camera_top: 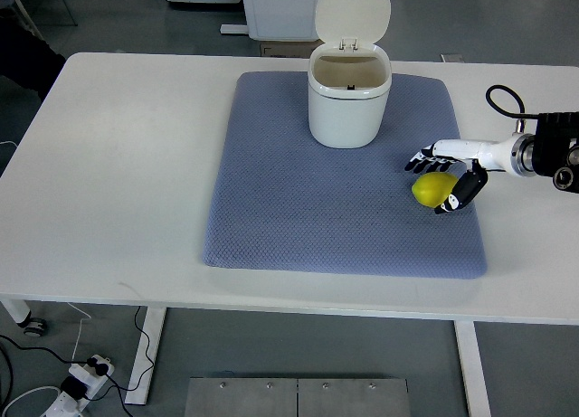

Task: Put lemon in trash with right hand
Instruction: 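Close the right hand fingers around the lemon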

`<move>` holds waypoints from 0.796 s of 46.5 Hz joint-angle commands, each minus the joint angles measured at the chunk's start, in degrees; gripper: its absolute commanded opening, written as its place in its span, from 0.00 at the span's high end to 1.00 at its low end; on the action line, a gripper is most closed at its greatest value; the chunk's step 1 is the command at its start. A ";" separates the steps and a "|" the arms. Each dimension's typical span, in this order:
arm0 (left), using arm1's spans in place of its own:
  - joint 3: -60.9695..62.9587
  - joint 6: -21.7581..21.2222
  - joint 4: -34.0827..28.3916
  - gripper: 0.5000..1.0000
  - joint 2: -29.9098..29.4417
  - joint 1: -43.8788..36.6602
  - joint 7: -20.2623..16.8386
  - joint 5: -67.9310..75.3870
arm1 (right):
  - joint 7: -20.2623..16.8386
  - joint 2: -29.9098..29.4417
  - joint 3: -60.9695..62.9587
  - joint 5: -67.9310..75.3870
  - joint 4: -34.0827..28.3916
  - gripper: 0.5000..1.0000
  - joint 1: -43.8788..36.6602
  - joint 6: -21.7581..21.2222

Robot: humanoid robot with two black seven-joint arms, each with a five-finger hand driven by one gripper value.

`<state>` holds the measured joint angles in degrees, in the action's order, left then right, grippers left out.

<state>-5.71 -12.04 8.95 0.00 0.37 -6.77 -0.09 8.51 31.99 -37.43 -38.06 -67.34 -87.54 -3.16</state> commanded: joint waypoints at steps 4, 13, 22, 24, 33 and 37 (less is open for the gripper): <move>0.00 0.00 0.01 0.00 0.00 -0.01 0.00 0.00 | 0.01 0.00 -0.01 0.01 0.10 0.31 0.00 0.00; 0.00 0.00 0.01 0.00 0.00 0.07 0.00 0.00 | 0.01 -0.09 -0.01 -0.08 0.28 0.37 0.00 0.00; 0.00 0.00 0.01 0.00 0.00 -0.01 0.00 0.00 | 0.10 -0.26 -0.01 -0.08 0.72 0.50 0.09 0.00; 0.00 0.00 0.01 0.00 0.00 0.07 0.00 0.00 | 0.10 -0.26 -0.10 -0.08 0.72 0.57 0.18 0.00; 0.00 0.00 0.01 0.00 0.00 -0.01 0.00 0.00 | 0.10 -0.88 -0.10 -0.08 1.15 0.72 0.79 0.00; 0.00 0.00 0.01 0.00 0.00 0.07 0.00 0.00 | 0.10 -0.97 -0.19 -0.17 1.24 0.80 0.88 0.00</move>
<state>-5.71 -12.04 8.97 0.00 0.38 -6.73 -0.09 8.62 31.11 -37.57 -38.14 -66.17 -86.76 -3.16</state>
